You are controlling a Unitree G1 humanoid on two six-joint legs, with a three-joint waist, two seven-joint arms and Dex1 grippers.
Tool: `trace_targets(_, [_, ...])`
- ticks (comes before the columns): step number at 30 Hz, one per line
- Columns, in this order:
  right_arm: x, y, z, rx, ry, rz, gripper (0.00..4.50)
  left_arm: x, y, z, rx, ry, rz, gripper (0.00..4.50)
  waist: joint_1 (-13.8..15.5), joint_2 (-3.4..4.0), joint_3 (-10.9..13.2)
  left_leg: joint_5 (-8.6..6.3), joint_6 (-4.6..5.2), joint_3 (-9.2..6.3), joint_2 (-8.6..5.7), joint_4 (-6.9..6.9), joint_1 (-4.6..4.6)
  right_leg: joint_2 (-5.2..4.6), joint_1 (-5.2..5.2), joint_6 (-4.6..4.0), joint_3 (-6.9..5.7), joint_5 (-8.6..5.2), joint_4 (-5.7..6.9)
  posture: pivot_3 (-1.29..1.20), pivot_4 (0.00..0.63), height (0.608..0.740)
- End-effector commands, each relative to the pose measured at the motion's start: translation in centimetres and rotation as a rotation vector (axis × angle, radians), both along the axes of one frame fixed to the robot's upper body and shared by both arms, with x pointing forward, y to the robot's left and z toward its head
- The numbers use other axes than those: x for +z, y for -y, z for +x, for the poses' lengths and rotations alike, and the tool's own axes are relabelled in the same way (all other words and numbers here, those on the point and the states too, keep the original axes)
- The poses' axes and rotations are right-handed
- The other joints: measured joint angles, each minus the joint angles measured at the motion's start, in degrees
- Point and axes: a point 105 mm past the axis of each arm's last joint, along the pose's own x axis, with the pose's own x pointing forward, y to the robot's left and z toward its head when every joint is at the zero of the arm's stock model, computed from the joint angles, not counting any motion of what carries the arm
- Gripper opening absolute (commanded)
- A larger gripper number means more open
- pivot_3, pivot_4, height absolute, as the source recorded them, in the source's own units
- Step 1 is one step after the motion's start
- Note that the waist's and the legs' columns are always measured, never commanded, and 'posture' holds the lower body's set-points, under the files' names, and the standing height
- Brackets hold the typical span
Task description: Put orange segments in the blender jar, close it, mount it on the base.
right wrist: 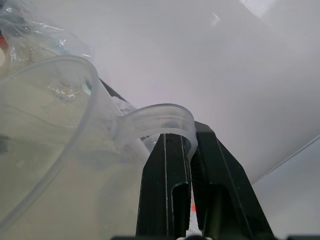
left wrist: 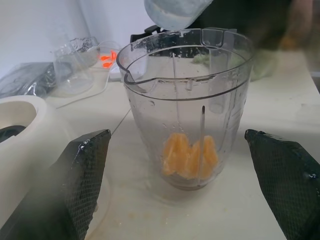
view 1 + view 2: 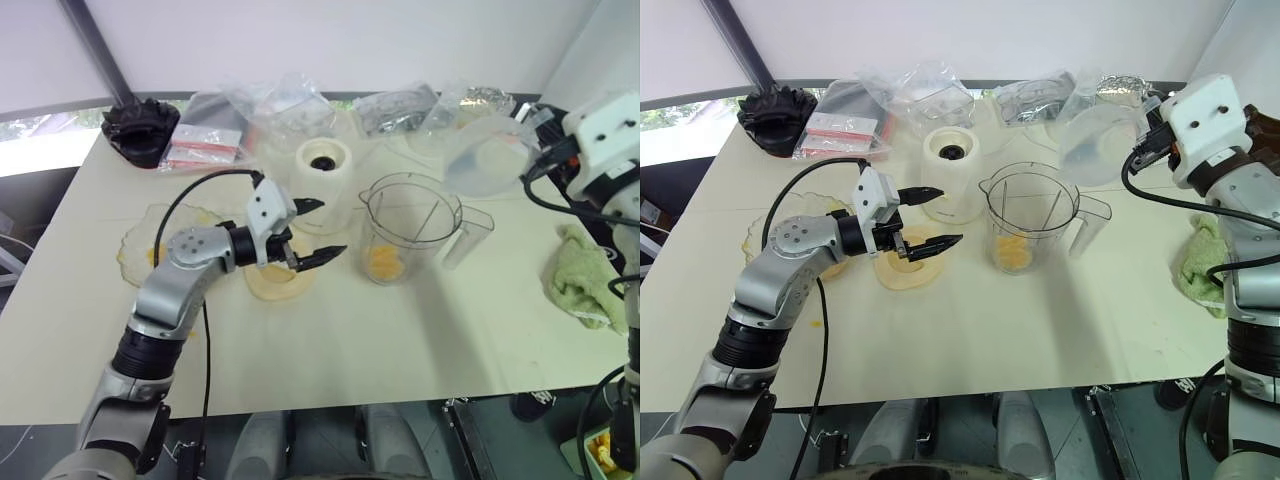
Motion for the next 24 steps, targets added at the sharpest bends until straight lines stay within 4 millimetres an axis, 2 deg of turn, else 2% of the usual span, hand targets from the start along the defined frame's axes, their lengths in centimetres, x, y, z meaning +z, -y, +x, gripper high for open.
trace_targets(1, [2.5, -0.5, -1.1, 0.011, 0.106, -0.058, 0.05, 0.9, -0.1, 0.0, -0.001, 0.049, -0.005, 4.5, 0.0, 0.0, 0.0, 0.0, 0.0, 0.0, 0.0, 0.0, 0.0, 0.0, 0.0, 0.0, 0.0, 0.0, 0.0, 0.0, 0.15, 0.74])
trace_targets(7, [2.4, -0.6, -0.9, 0.014, 0.104, -0.072, 0.05, 0.9, -0.1, -0.1, 0.002, 0.05, -0.003, 4.5, 0.0, 0.0, 0.0, 0.0, 0.0, 0.0, 0.0, 0.0, 0.0, 0.0, 0.0, 0.0, 0.0, 0.0, 0.0, 0.0, 0.15, 0.74])
trace_targets(14, [1.0, 2.1, 0.0, -0.074, -0.019, 0.28, 0.05, 0.8, -0.1, -0.1, 0.004, 0.05, -0.002, 4.5, 0.0, -0.01, 0.0, 0.0, 0.0, -0.02, 0.02, 0.0, 0.0, -0.01, 0.0, -0.01, 0.0, 0.01, 0.01, 0.0, 0.15, 0.74])
trace_targets(21, [-2.6, 6.7, 0.7, -0.276, -0.143, 0.635, 0.05, 0.6, -0.1, -0.2, 0.005, 0.049, 0.005, 4.5, 0.1, -0.02, 0.0, 0.0, 0.0, -0.02, 0.0, 0.0, -0.02, -0.04, 0.0, -0.01, 0.0, 0.0, 0.0, 0.0, 0.15, 0.74])
trace_targets(24, [-5.6, 9.2, 0.8, -0.385, -0.211, 0.788, 0.05, 0.5, -0.2, -0.2, 0.005, 0.049, 0.009, 4.5, 0.1, -0.01, 0.0, 0.0, 0.0, -0.01, 0.0, 0.0, -0.02, -0.03, 0.0, -0.01, 0.0, 0.0, 0.01, 0.0, 0.15, 0.74])
